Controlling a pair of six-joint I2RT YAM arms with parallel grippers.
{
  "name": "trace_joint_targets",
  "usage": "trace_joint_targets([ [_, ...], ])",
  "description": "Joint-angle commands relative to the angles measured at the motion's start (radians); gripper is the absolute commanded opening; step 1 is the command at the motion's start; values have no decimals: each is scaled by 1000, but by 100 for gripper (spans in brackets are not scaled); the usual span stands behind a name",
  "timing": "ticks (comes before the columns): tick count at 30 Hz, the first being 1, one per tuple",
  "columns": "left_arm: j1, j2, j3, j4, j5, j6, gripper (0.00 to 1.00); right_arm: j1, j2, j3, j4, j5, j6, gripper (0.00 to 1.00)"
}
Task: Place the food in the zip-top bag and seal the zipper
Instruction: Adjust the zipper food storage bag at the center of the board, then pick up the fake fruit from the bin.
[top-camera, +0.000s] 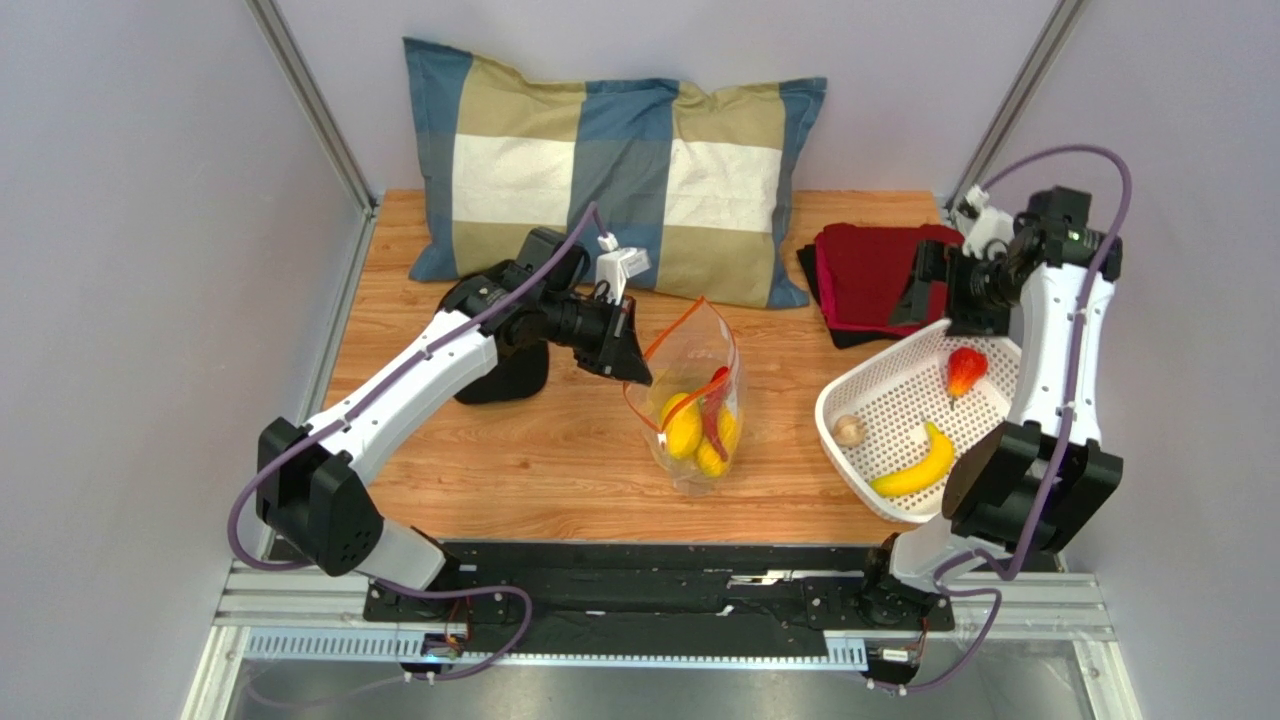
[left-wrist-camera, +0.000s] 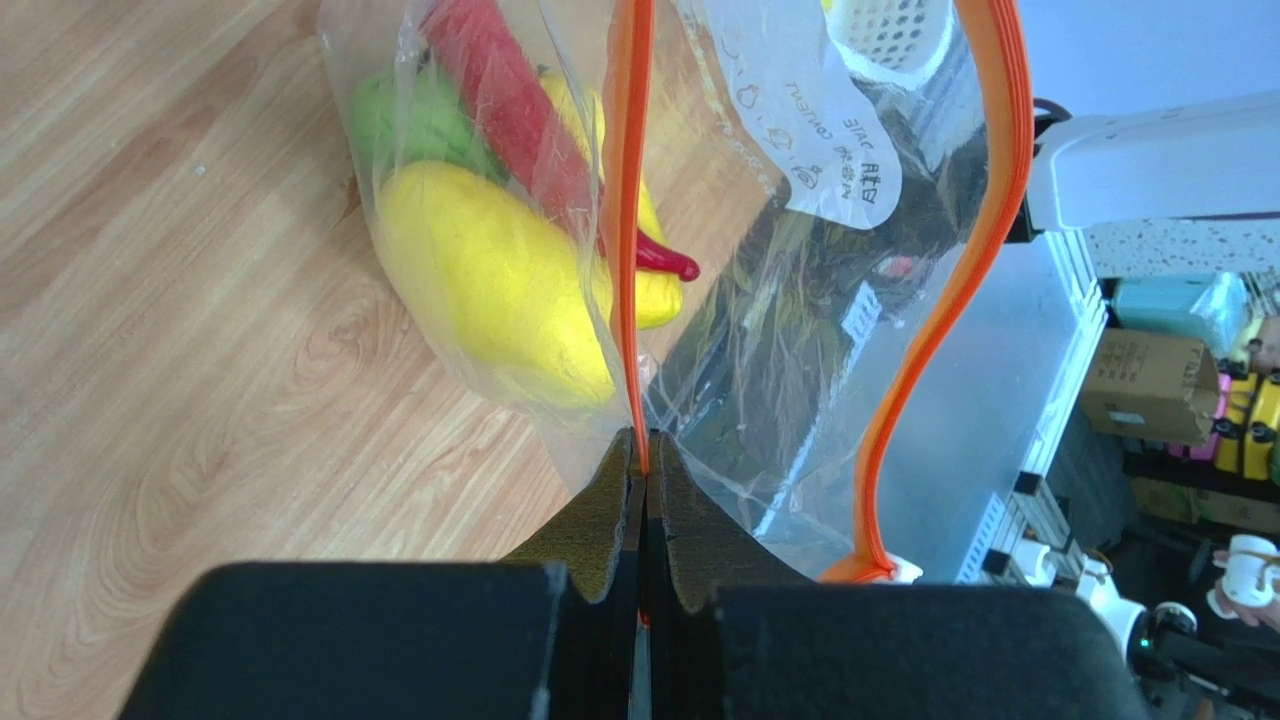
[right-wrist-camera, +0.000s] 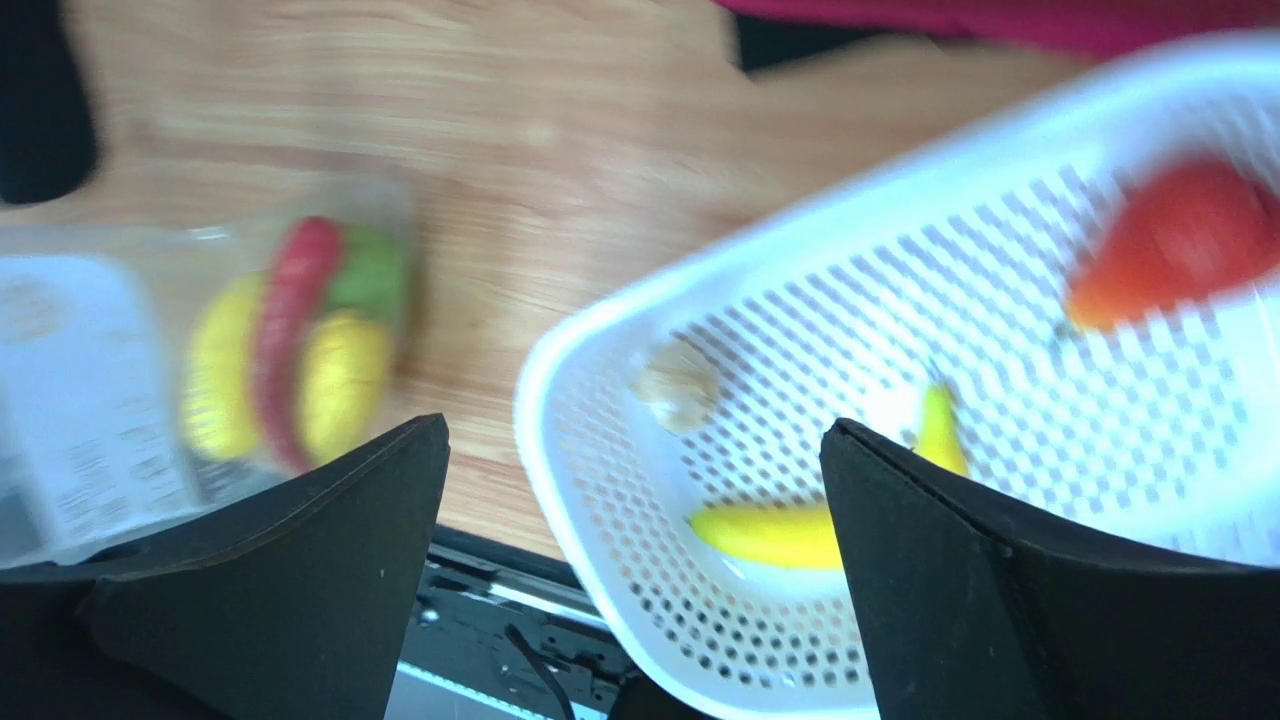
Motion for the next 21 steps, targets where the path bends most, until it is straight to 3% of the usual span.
trace_joint_targets([
  [1,-7,5,59,9,11,9,0,-99,-98,-197,139,267,21,100],
  [11,-7,18,67,-16,1,42,0,-143,-42,-409,403,568,79,99],
  [21,-9,19,69,-25,1,62,0,-192,133,-411,551,545,116,95],
])
